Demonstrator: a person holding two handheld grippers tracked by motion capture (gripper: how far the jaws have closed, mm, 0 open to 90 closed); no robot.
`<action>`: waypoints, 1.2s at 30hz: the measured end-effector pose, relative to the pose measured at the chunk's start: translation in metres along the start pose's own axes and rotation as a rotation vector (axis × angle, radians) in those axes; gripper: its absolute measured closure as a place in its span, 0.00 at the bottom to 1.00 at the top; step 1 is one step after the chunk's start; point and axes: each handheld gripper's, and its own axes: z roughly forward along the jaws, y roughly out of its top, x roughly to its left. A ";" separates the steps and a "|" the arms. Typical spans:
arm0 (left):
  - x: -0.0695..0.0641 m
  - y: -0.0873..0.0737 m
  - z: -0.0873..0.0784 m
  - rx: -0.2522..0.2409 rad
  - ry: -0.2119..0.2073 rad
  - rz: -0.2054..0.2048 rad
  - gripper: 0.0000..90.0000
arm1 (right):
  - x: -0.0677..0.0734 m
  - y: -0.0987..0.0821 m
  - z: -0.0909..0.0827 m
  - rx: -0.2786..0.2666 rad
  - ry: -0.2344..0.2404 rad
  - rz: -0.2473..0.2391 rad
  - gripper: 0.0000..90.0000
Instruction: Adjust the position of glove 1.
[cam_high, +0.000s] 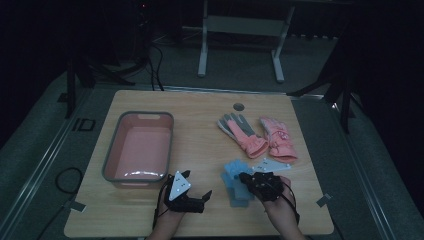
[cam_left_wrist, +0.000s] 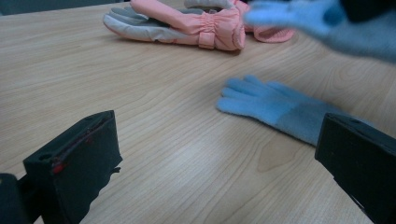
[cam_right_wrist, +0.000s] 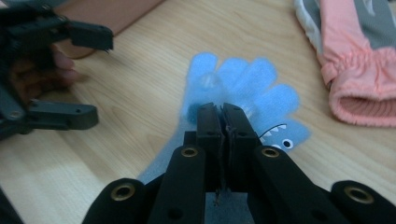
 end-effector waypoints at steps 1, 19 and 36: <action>0.000 0.000 0.000 0.000 0.000 0.001 0.00 | 0.000 -0.001 0.002 0.005 0.007 0.003 0.96; 0.000 0.000 0.000 0.002 0.000 0.003 0.00 | 0.002 -0.023 0.035 0.090 0.007 0.025 0.96; -0.001 0.000 0.001 0.001 -0.001 0.011 0.00 | -0.001 -0.036 0.053 0.136 0.006 0.023 0.90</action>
